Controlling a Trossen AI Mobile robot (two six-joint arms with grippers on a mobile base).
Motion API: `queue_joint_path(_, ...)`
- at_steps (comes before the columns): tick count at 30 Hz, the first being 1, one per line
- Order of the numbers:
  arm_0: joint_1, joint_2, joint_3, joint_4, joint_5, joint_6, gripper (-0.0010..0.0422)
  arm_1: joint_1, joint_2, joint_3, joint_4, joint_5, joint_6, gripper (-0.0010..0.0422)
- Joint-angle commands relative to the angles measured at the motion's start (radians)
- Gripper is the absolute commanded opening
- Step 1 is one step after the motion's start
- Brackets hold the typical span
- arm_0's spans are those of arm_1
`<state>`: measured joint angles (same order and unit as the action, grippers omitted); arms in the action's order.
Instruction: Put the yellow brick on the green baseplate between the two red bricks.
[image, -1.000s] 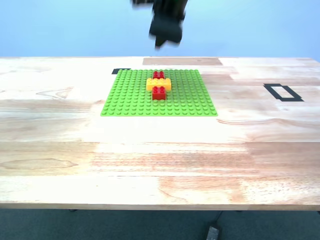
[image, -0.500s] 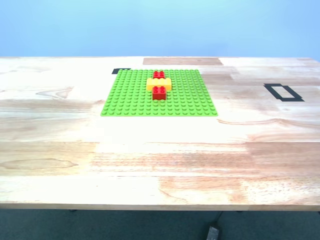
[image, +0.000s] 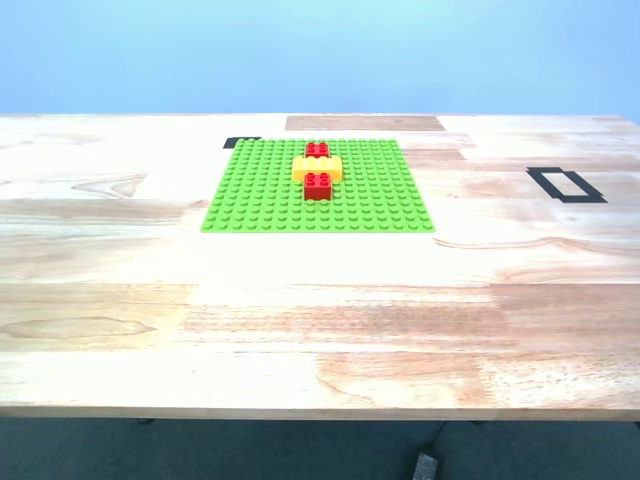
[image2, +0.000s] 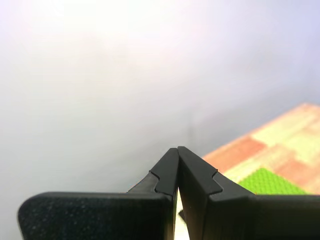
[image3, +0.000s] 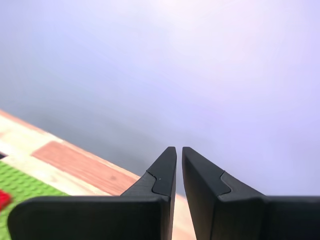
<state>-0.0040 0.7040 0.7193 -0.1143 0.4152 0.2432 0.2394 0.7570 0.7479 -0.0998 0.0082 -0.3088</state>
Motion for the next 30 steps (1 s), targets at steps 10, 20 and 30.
queue_joint_path(10,0.0,-0.261,-0.373,0.255,-0.155,-0.09,0.0,-0.121,-0.348,-0.376,0.14,0.071,0.204,0.0017)
queue_joint_path(20,0.0,-0.381,-0.546,0.339,-0.211,-0.116,0.0,-0.123,-0.649,-0.612,0.196,0.082,0.272,-0.0003)
queue_joint_path(30,0.0,-0.438,-0.663,0.335,-0.26,-0.142,0.0,-0.124,-0.744,-0.677,0.069,0.109,0.292,-0.0001)
